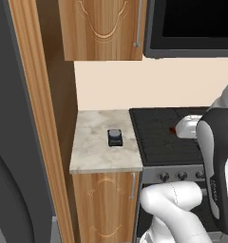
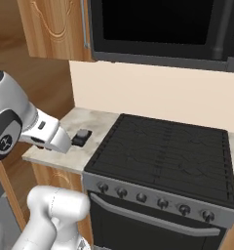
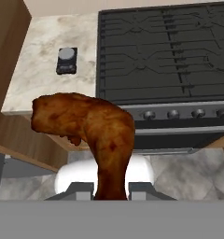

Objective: Take the chicken drumstick from the fridge and place it on the digital scale on the counter by the fridge. Wait a few seconds for a reading, then move it to the plate on the dining counter.

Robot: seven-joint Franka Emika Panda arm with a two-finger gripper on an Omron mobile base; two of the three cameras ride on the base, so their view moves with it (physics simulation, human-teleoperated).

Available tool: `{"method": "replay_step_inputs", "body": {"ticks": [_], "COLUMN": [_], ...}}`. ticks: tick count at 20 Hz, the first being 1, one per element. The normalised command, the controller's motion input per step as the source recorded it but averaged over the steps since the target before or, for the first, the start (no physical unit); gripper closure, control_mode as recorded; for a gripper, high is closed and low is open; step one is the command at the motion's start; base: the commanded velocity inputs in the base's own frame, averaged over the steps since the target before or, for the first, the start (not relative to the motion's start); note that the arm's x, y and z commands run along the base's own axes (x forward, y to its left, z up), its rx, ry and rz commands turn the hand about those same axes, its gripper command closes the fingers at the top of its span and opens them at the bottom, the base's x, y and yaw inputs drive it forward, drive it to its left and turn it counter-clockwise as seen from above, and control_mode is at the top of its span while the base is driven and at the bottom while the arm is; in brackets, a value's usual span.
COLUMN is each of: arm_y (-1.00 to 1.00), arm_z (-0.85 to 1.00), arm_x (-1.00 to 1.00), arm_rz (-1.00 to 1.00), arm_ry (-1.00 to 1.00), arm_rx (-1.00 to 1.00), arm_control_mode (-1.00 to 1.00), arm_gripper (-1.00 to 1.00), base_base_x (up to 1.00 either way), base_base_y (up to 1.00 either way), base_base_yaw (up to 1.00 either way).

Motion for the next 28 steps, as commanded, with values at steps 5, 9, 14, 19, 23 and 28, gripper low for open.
{"method": "replay_step_inputs", "body": {"ticks": [5, 9, 14, 19, 23, 28], "arm_y": [0.0, 0.0, 0.0, 0.59, 0.93, 0.16], "arm_z": [0.0, 0.0, 0.0, -0.14, -0.65, -0.54], "arm_x": [0.0, 0.0, 0.0, 0.22, 0.69, 0.94], "arm_rz": [0.0, 0.0, 0.0, 0.04, 0.21, 0.12], "arm_ry": [0.0, 0.0, 0.0, 0.04, 0.01, -0.01], "arm_rx": [0.0, 0.0, 0.0, -0.01, 0.0, 0.02], "arm_control_mode": [1.0, 1.0, 1.0, -1.0, -1.0, -1.0], "arm_gripper": [1.0, 1.0, 1.0, 1.0, 1.0, 1.0], "base_base_x": [0.08, 0.0, 0.0, 0.0, 0.0, 0.0], "base_base_y": [0.0, 0.0, 0.0, 0.0, 0.0, 0.0], "base_base_yaw": [-0.01, 0.0, 0.0, 0.0, 0.0, 0.0]}}
